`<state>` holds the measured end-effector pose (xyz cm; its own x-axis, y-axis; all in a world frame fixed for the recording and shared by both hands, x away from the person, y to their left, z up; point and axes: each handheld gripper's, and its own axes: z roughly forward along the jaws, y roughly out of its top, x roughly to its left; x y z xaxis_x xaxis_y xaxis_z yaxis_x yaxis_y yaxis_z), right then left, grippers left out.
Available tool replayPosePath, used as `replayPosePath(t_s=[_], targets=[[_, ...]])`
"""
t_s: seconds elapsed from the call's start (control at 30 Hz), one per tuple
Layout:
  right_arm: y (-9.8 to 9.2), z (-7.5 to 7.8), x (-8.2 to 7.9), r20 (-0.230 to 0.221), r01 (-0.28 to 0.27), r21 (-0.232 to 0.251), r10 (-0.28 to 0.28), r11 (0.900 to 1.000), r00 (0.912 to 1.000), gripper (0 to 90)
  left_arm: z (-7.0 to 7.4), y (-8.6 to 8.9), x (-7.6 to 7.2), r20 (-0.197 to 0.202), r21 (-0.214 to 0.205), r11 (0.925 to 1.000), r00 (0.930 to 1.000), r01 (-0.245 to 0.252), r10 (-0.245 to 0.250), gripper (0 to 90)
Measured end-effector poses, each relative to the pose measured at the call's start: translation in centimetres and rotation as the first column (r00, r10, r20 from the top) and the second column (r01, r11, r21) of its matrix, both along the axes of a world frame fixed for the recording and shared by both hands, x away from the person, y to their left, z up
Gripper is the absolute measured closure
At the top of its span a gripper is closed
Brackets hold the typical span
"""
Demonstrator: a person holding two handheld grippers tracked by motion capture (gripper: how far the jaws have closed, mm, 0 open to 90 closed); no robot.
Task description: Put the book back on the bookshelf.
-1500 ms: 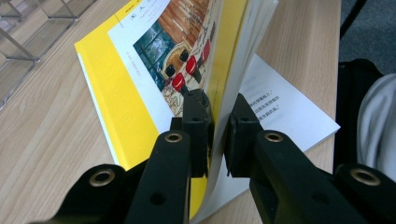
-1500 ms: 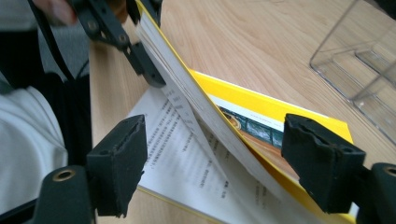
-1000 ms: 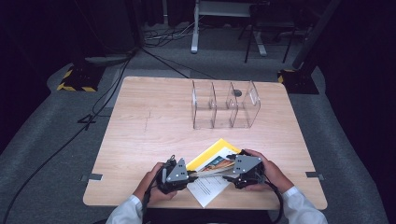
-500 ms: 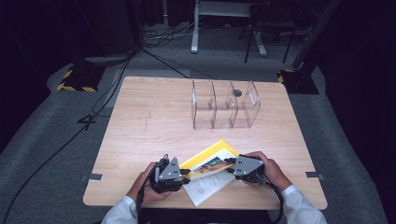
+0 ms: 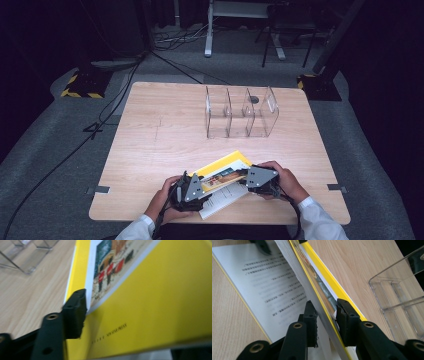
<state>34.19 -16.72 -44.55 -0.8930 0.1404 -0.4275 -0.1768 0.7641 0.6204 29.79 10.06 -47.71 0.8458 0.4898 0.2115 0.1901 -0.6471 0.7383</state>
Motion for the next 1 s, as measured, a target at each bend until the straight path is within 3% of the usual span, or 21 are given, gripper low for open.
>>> replayPosePath(t_s=[0.07,0.1,0.17,0.23,0.27,0.33,0.47,0.57,0.63,0.77,0.87,1.0], targets=[[0.1,0.1,0.1,-0.007,0.007,0.007,-0.007,1.0,1.0,71.0,0.0,0.0,0.0,0.013,0.002,1.0,0.9999,-0.003,0.003,54.5],[0.1,0.1,0.1,-0.007,0.007,0.007,-0.007,1.0,1.0,71.0,0.2,0.2,-0.1,0.028,0.001,1.0,0.9996,0.001,-0.001,54.5],[0.2,0.2,0.2,-0.021,0.018,0.028,-0.017,0.9994,0.9996,65.0,0.5,0.5,-0.1,0.044,-0.011,0.9999,0.999,0.008,-0.008,69.8],[0.0,0.4,0.5,-0.044,0.037,0.082,-0.034,0.996,0.9985,54.6,0.7,0.8,-0.1,0.045,-0.021,0.9997,0.999,0.01,-0.009,75.3],[-0.2,0.5,0.6,-0.061,0.053,0.103,-0.047,0.9933,0.9971,47.2,0.8,0.8,0.0,0.049,-0.017,0.9998,0.9987,0.015,-0.014,76.0],[-0.4,0.7,0.8,-0.06,0.077,0.113,-0.07,0.9907,0.9957,41.2,0.9,0.9,0.0,0.048,-0.011,0.9997,0.9986,0.022,-0.022,76.6],[-1.8,0.7,1.3,-0.103,0.116,0.137,-0.102,0.9839,0.9894,33.2,1.4,2.1,0.2,0.029,-0.078,0.9962,0.9989,0.038,-0.036,77.7],[-3.2,0.3,1.9,-0.137,0.134,0.143,-0.114,0.9806,0.984,31.7,1.7,3.1,0.3,0.009,-0.124,0.9908,0.9985,0.055,-0.054,77.8],[-4.1,-0.5,2.8,-0.178,0.165,0.164,-0.135,0.9726,0.9747,30.5,1.8,3.5,0.3,0.009,-0.127,0.9903,0.9984,0.057,-0.056,77.4],[-4.5,-1.9,4.1,-0.225,0.184,0.151,-0.147,0.9713,0.9631,28.5,2.0,4.1,0.2,0.01,-0.146,0.9876,0.9983,0.058,-0.057,77.3],[-4.0,-2.8,4.5,-0.191,0.19,0.098,-0.169,0.9768,0.9669,28.9,2.0,4.4,0.3,0.006,-0.145,0.9874,0.9979,0.064,-0.064,77.3],[-3.8,-3.7,5.4,-0.226,0.207,0.175,-0.165,0.9627,0.96,34.7,1.8,4.7,0.4,-0.015,-0.146,0.9858,0.9963,0.082,-0.085,76.5]])
